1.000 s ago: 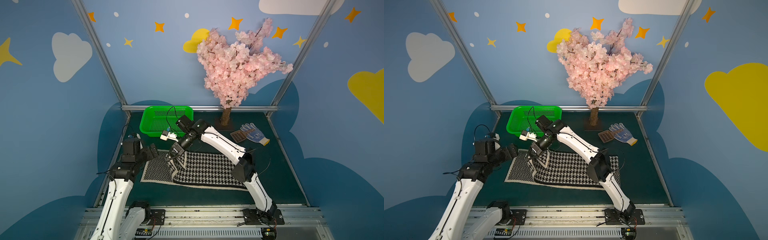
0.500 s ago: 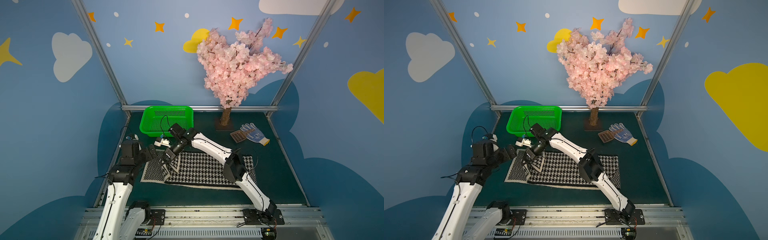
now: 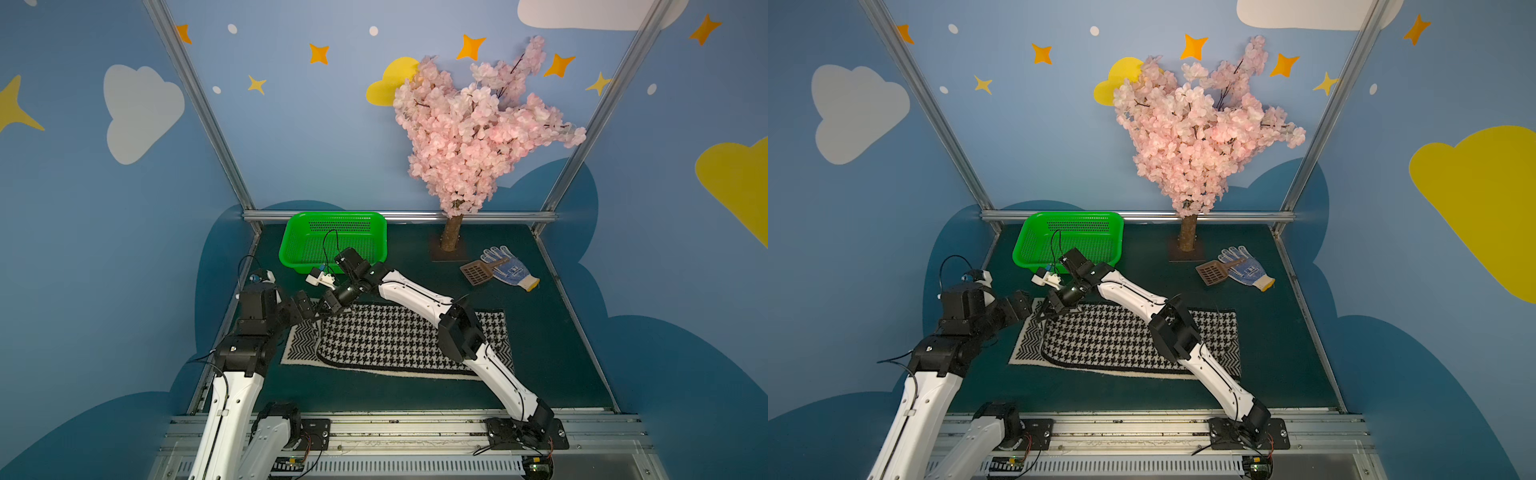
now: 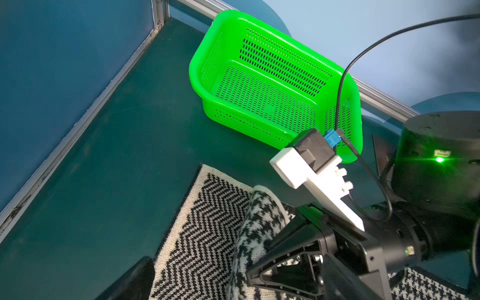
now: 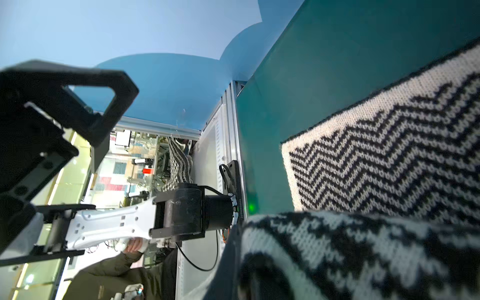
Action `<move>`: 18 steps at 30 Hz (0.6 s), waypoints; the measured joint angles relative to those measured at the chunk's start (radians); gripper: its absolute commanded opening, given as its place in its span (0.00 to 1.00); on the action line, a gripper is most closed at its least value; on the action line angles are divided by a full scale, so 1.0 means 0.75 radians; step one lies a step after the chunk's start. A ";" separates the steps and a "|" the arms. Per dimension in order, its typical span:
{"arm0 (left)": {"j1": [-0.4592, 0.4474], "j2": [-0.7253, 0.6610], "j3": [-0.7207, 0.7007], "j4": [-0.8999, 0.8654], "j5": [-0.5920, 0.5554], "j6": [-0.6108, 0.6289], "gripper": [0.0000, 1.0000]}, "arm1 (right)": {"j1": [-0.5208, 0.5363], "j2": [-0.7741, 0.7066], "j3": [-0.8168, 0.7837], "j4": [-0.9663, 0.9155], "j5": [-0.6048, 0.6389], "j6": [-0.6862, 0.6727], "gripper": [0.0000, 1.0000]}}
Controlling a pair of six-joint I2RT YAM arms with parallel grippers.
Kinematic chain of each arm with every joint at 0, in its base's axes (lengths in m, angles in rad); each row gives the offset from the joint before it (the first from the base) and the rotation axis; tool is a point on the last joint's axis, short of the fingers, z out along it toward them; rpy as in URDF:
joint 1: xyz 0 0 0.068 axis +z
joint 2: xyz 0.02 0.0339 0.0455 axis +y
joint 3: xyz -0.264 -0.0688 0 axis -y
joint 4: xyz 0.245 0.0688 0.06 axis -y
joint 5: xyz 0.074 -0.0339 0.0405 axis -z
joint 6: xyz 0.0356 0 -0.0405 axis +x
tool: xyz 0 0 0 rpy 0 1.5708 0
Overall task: Roll up the scarf and place it into the basket
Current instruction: Flatten out the scarf at the center of the board.
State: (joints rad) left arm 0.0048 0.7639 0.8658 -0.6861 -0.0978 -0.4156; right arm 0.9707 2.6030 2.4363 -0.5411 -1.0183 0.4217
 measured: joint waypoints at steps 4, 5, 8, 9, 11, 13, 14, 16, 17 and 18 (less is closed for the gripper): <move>0.000 -0.015 -0.013 -0.011 -0.002 -0.006 1.00 | 0.006 0.041 0.001 0.142 0.004 0.104 0.51; -0.001 -0.020 -0.013 -0.016 -0.006 -0.006 1.00 | 0.008 0.051 0.001 0.170 0.005 0.122 0.58; 0.000 -0.046 -0.012 -0.035 -0.017 -0.005 1.00 | 0.011 0.061 -0.002 0.220 0.019 0.159 0.82; 0.000 -0.055 -0.011 -0.042 -0.020 -0.004 1.00 | 0.011 0.060 -0.006 0.235 0.028 0.166 0.83; 0.000 -0.072 -0.004 -0.056 -0.025 -0.004 1.00 | 0.008 0.039 -0.046 0.261 0.057 0.158 0.85; 0.000 -0.085 0.001 -0.067 -0.025 -0.005 1.00 | 0.001 -0.012 -0.134 0.269 0.101 0.153 0.86; 0.000 -0.089 0.001 -0.071 -0.024 -0.005 1.00 | -0.007 -0.051 -0.193 0.268 0.129 0.148 0.86; 0.000 -0.097 0.001 -0.083 -0.014 -0.012 1.00 | -0.039 -0.169 -0.354 0.250 0.209 0.128 0.87; 0.000 -0.097 0.001 -0.089 -0.007 -0.017 1.00 | -0.063 -0.244 -0.438 0.229 0.254 0.117 0.87; 0.000 -0.096 -0.001 -0.090 0.005 -0.024 1.00 | -0.091 -0.317 -0.511 0.208 0.297 0.106 0.87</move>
State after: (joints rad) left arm 0.0048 0.6918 0.8654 -0.7532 -0.0944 -0.4335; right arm 0.9028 2.3653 2.0529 -0.3855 -0.7959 0.5014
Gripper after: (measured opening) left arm 0.998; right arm 0.865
